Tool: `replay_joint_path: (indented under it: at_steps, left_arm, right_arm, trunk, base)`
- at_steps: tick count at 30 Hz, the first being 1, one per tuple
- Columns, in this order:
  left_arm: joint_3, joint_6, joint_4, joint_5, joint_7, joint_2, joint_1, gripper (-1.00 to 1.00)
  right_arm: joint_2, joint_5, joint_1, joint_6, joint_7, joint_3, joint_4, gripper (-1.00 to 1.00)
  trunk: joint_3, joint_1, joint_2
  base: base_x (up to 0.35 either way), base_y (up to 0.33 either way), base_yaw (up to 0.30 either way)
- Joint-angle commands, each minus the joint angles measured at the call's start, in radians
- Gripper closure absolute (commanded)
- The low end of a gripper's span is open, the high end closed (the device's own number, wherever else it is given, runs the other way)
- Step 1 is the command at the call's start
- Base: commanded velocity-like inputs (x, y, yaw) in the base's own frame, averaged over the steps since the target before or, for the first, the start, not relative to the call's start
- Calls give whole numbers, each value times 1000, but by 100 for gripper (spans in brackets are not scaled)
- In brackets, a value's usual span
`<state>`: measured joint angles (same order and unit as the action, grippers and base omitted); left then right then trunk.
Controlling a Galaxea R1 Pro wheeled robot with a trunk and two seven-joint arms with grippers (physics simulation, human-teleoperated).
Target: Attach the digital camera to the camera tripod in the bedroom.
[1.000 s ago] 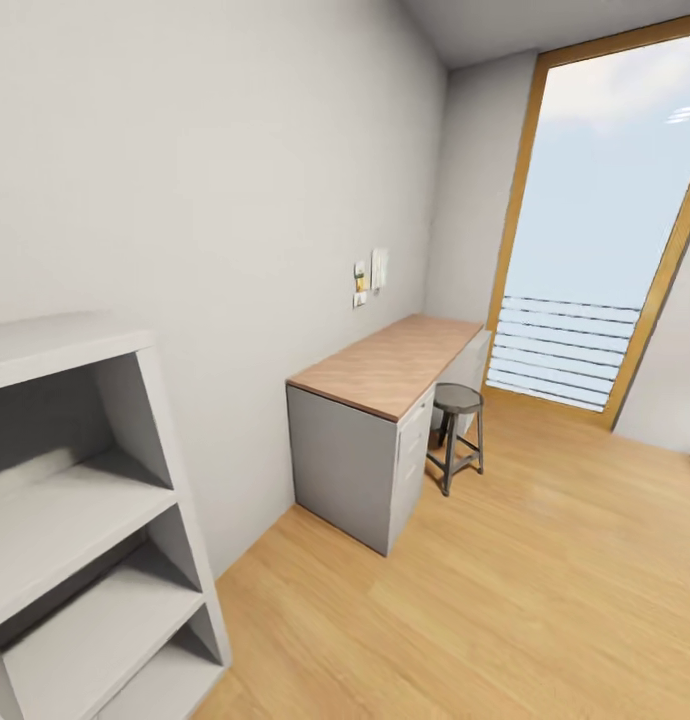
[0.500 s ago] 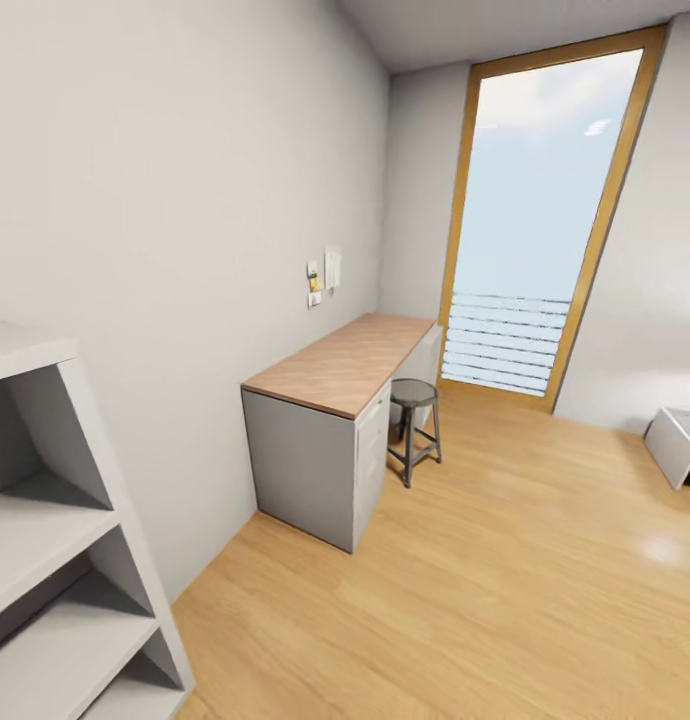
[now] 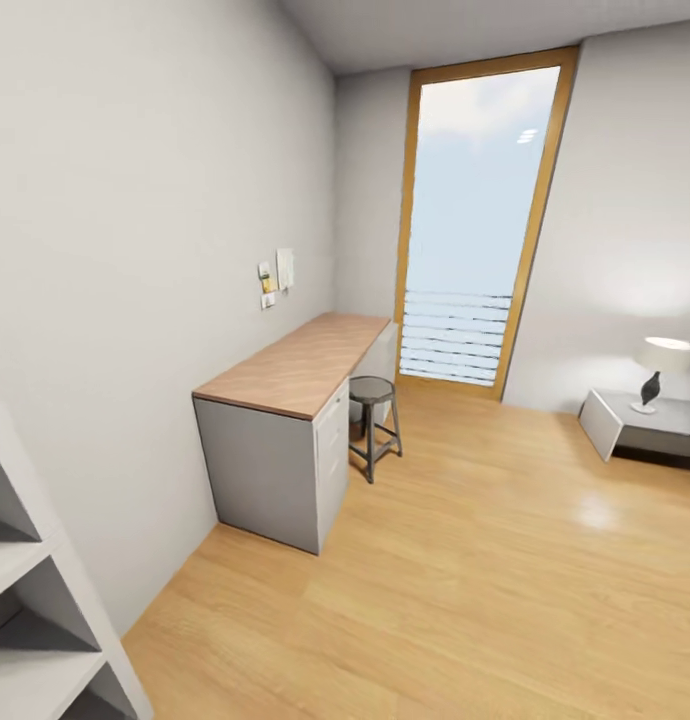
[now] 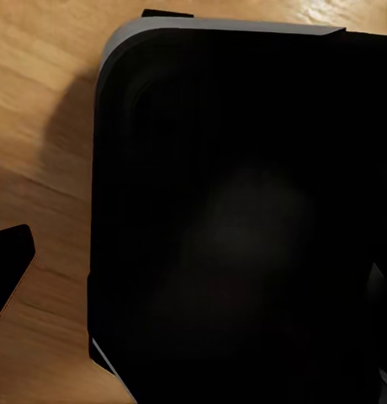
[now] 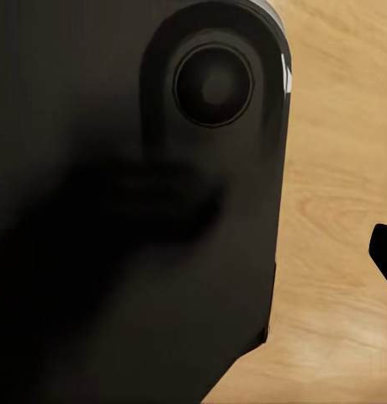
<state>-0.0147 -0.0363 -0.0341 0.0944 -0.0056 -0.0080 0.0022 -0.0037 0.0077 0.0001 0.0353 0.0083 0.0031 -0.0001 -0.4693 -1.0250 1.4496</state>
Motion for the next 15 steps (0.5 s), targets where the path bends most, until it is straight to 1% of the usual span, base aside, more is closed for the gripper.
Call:
replay_joint_path:
  at_steps: [1, 15]
  left_arm:
    - [-1, -2, -1, 10, -1, 0, 0, -100]
    - [-1, -2, -1, 10, -1, 0, 1, -100]
  right_arm:
    - [0, 1, 0, 3, 1, 0, 0, -100]
    - [1, 1, 0, 3, 1, 0, 0, -100]
  trunk:
    - [-1, 0, 0]
    - [-1, 0, 0]
  base:
    - [0, 0, -288]
    - [0, 0, -288]
